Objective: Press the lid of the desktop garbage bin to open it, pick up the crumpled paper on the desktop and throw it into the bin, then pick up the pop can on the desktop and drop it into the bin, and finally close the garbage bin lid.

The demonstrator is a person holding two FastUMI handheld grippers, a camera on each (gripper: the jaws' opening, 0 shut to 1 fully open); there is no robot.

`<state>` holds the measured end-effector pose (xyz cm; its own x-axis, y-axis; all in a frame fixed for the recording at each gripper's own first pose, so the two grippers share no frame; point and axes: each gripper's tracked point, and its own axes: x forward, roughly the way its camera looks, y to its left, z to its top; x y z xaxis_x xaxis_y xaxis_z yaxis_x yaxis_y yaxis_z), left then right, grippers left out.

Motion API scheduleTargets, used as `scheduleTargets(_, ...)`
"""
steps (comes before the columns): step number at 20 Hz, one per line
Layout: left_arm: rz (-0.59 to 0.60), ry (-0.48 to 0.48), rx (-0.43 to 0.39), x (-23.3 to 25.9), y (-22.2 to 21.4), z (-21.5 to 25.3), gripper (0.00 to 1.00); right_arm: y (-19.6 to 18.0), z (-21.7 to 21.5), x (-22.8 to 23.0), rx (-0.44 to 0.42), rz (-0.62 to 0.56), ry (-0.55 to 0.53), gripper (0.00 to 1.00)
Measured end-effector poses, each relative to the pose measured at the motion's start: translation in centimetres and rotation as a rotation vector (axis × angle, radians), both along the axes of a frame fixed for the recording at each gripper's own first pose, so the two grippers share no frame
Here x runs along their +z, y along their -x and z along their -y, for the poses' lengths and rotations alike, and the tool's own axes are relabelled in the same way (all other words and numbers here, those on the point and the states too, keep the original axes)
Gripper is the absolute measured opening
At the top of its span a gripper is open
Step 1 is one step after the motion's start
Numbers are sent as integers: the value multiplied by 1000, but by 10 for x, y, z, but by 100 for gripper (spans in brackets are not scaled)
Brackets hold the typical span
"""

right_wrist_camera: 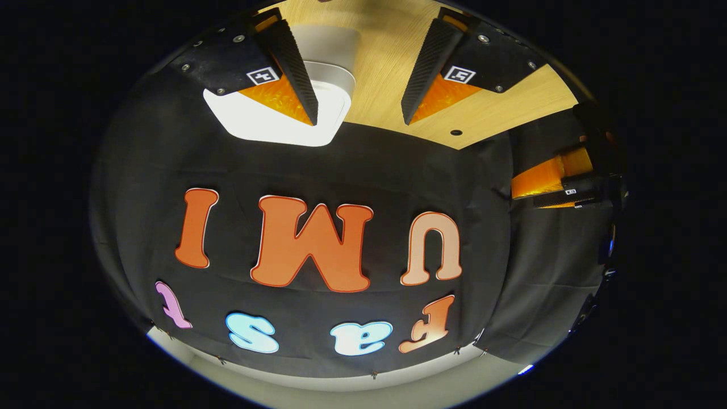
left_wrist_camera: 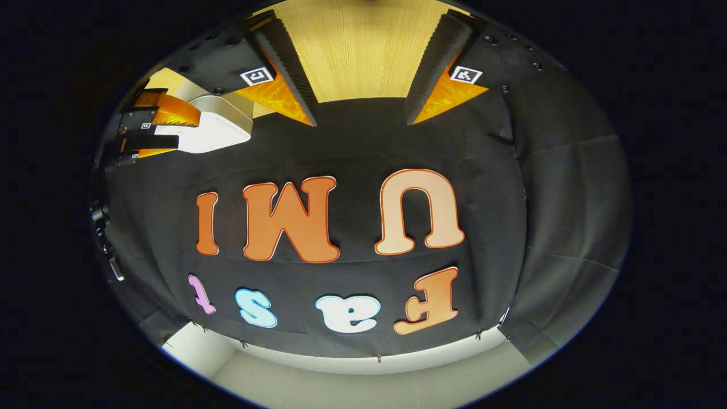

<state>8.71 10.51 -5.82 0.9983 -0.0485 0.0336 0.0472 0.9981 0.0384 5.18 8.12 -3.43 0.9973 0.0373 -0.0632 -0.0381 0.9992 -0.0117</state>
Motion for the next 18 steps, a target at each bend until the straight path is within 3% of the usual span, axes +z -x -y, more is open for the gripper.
scheduleTargets(18, 19, -14, 40, -1, -9, -2, 99, -15, -18, 4, 41, -9, -5, 91)
